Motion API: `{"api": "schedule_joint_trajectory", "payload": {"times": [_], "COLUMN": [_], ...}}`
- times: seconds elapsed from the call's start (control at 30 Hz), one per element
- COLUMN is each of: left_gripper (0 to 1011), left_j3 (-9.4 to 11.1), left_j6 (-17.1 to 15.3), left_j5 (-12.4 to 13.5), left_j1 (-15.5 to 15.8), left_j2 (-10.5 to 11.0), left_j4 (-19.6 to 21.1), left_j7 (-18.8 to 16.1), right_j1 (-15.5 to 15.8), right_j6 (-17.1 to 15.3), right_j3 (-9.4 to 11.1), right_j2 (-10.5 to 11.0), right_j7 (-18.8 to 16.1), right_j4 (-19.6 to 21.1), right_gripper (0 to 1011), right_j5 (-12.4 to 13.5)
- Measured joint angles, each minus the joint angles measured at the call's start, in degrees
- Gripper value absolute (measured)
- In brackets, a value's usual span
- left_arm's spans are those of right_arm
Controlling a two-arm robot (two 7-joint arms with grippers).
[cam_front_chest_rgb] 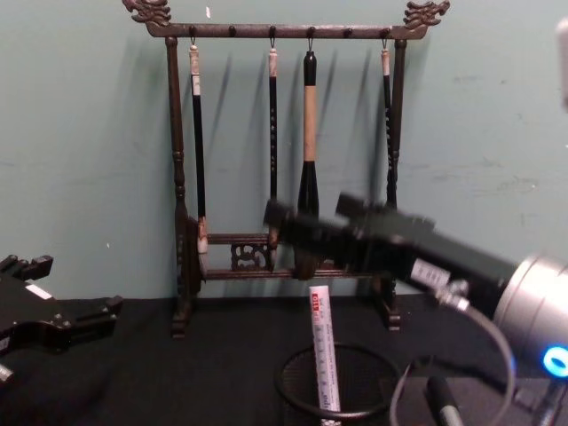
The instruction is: Pick up the water-based marker from the table and place it into the pen holder.
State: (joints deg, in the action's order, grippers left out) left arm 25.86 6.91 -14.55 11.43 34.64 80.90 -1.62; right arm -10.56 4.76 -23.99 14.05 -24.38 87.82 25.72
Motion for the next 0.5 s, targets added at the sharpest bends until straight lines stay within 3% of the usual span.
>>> {"api": "schedule_joint_trajectory", "payload": {"times": [0.13,0.23,0.37,0.5], "left_gripper": [1001,1001,1001,1001], "left_j3": [0.0,0.0,0.0,0.0], "left_j6": [0.0,0.0,0.0,0.0], "left_j5": [0.0,0.0,0.0,0.0], "left_j1": [0.0,0.0,0.0,0.0], "left_j2": [0.0,0.0,0.0,0.0], "left_j4": [0.0,0.0,0.0,0.0], "left_j7": [0.0,0.0,0.0,0.0], "right_j1": [0.1,-0.2,-0.9,-1.5], "right_j6": [0.3,-0.4,-5.2,-9.5], "right_j3": [1.0,2.0,3.8,4.8], "right_j2": [0.5,1.0,1.3,1.5], "right_j7": [0.9,3.8,10.1,13.4], "right_j4": [1.5,2.2,2.6,2.3], "right_gripper": [1002,1002,1002,1003], "right_j5": [0.2,-1.2,-5.1,-7.3]}}
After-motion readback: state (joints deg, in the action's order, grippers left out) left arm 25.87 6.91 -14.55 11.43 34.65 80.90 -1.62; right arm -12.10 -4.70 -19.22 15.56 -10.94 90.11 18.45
